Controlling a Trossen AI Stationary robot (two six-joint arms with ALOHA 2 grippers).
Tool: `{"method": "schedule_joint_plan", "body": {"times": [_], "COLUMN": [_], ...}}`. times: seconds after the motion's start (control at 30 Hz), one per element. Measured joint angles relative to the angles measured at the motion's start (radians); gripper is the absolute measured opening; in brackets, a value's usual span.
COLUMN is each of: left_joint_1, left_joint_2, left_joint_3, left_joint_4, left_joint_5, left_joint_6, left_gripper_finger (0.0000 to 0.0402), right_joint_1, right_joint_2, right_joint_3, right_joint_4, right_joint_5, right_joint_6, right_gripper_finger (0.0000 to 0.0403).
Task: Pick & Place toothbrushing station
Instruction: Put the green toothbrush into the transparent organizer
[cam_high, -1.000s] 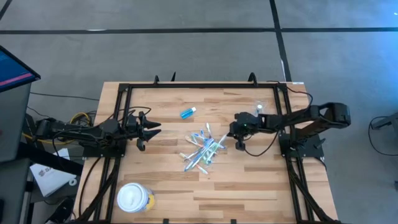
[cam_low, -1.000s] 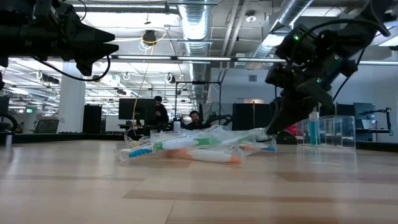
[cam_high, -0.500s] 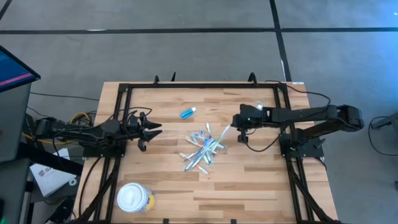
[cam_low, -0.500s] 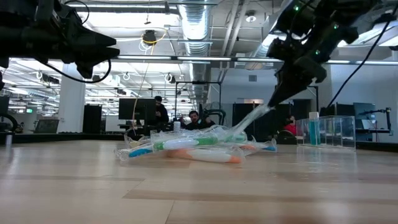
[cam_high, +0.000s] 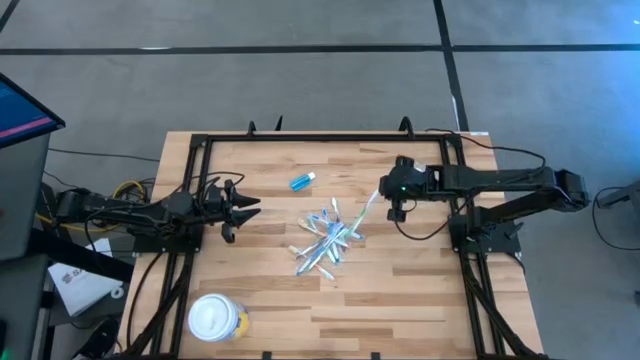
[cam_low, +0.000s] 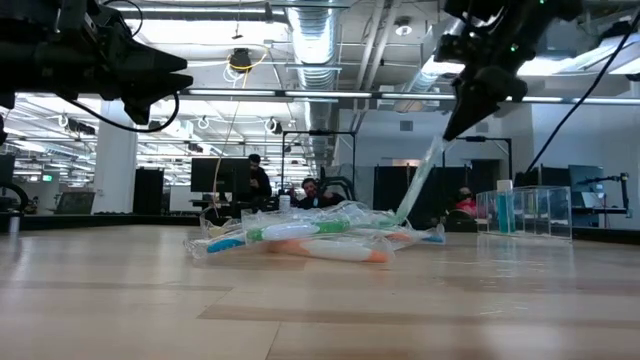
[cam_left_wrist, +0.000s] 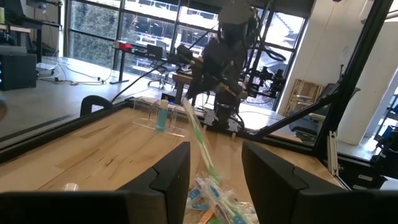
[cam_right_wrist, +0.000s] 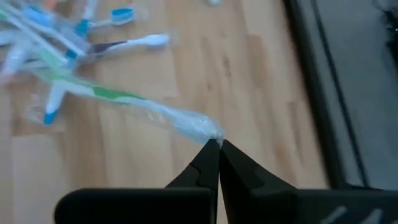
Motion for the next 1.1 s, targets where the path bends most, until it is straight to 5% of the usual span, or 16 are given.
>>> {"method": "schedule_joint_plan", "body": {"times": [1.1], "left_joint_1": [0.000], "left_joint_2": [0.000], "left_joint_3": [0.000], "left_joint_4": [0.000], "left_joint_5": [0.000], "left_joint_6": [0.000], "left_gripper_finger": [0.0140], "right_joint_1": [-0.082], "right_joint_2": [0.001], "right_joint_3": [0.290], "right_joint_4": [-0.550], "right_joint_5": [0.449], "right_joint_6": [0.166], "right_gripper_finger": [0.0000]}}
